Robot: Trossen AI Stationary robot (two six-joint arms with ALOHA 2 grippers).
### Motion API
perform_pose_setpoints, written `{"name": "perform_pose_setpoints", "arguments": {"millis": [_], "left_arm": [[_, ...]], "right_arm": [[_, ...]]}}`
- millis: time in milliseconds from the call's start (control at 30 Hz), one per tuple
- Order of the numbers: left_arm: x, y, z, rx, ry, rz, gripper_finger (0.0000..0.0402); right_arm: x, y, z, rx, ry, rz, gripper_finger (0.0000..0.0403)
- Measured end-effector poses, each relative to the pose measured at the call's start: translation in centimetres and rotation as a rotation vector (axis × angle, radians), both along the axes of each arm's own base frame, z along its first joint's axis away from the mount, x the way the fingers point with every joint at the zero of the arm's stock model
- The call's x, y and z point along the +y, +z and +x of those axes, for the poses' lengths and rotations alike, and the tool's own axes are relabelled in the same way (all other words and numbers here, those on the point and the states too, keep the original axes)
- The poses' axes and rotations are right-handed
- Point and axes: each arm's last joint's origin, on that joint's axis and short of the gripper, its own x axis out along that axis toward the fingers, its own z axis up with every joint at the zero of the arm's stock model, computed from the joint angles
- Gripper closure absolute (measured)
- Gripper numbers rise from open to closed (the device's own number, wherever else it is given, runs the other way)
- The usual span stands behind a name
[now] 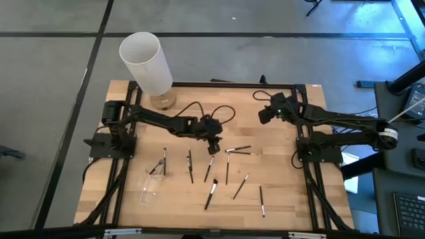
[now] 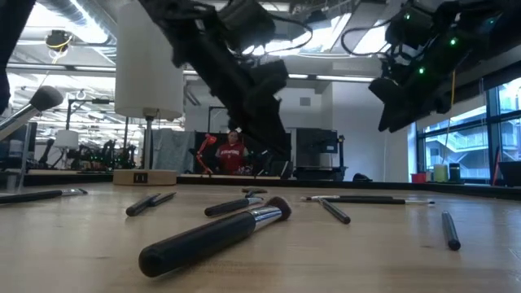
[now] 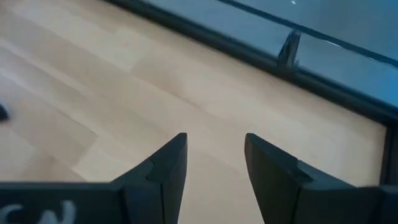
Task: Put items in baskets/containers
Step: Put the black powder brush into the transparent organizer
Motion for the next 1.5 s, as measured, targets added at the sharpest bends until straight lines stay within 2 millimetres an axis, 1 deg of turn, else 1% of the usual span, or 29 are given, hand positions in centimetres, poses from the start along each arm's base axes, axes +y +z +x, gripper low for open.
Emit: {"name": "perform_pose_setpoints", "arguments": {"millis": [100,167,233,300,367,467,533,600,667,733,800,867,933,1000,1100,1200,1267,1367,1433,1500], "left_arm": [[1.8,0.2,0.7,-0.014,0.009,0.034,0.0272],[2.9,0.5,1.0,-0.028,0.012,0.057,0.0272],[3.8,0.2,0.6,-0.005,0.04,0.044,0.0272],[4.2,-0.2,0.3,0.014,0.12,-0.035,0.0272],[4.2,-0.1,-0.1,0.019,0.187,-0.15,0.0272],[3.9,1.0,-0.5,-0.026,0.248,-0.317,0.0272],[3.7,2.2,-0.8,-0.056,0.266,-0.371,0.0272],[3.7,3.5,-1.1,-0.068,0.278,-0.368,0.0272],[3.9,4.4,-1.4,-0.051,0.314,-0.308,0.0272],[4.0,4.6,-1.6,-0.028,0.355,-0.222,0.0272],[3.6,4.3,-1.7,-0.013,0.389,-0.162,0.0272],[2.4,3.7,-1.2,-0.003,0.376,-0.149,0.0272],[0.5,2.6,-0.9,0.049,0.361,-0.185,0.0272],[-1.9,1.6,-0.7,0.079,0.369,-0.253,0.0275],[-5.9,0.9,-0.8,0.103,0.368,-0.374,0.0288],[-9.3,1.0,-1.1,0.107,0.377,-0.542,0.0303],[-11.3,1.7,-1.2,0.101,0.387,-0.616,0.0309],[-14.3,2.7,-1.2,0.081,0.401,-0.697,0.0311],[-16.0,2.8,-1.3,0.083,0.424,-0.725,0.0311],[-17.1,2.8,-1.3,0.097,0.465,-0.738,0.0311]], "right_arm": [[0.0,-0.9,0.0,0.008,-0.007,0.004,0.0241],[0.0,-1.2,0.0,-0.016,-0.028,0.031,0.0241],[0.1,-1.3,0.1,-0.066,-0.044,0.046,0.0241],[0.3,-1.1,0.5,-0.108,-0.009,0.058,0.0241],[0.4,-0.8,0.8,-0.136,0.037,0.056,0.0241],[0.3,-0.3,0.9,-0.158,0.06,0.021,0.0241],[-0.2,0.5,0.9,-0.153,0.045,-0.018,0.0241],[-0.4,1.5,0.9,-0.182,0.029,-0.042,0.0241],[-0.3,1.3,0.9,-0.176,0.04,-0.023,0.0241],[0.1,0.9,1.0,-0.166,0.075,0.011,0.0241],[0.4,0.7,1.0,-0.162,0.088,0.048,0.0241],[0.8,0.7,1.1,-0.168,0.108,0.061,0.0241],[1.3,0.5,1.2,-0.143,0.133,0.077,0.0241],[2.0,0.4,1.3,-0.139,0.156,0.098,0.0241],[2.6,0.3,1.4,-0.143,0.175,0.124,0.0241],[2.8,0.4,1.5,-0.155,0.183,0.126,0.0241],[2.8,0.6,1.6,-0.162,0.186,0.122,0.0241],[2.8,0.9,1.7,-0.17,0.195,0.124,0.0241],[2.9,0.8,1.7,-0.168,0.207,0.136,0.0241],[2.9,0.8,1.7,-0.157,0.221,0.133,0.0241]]}}
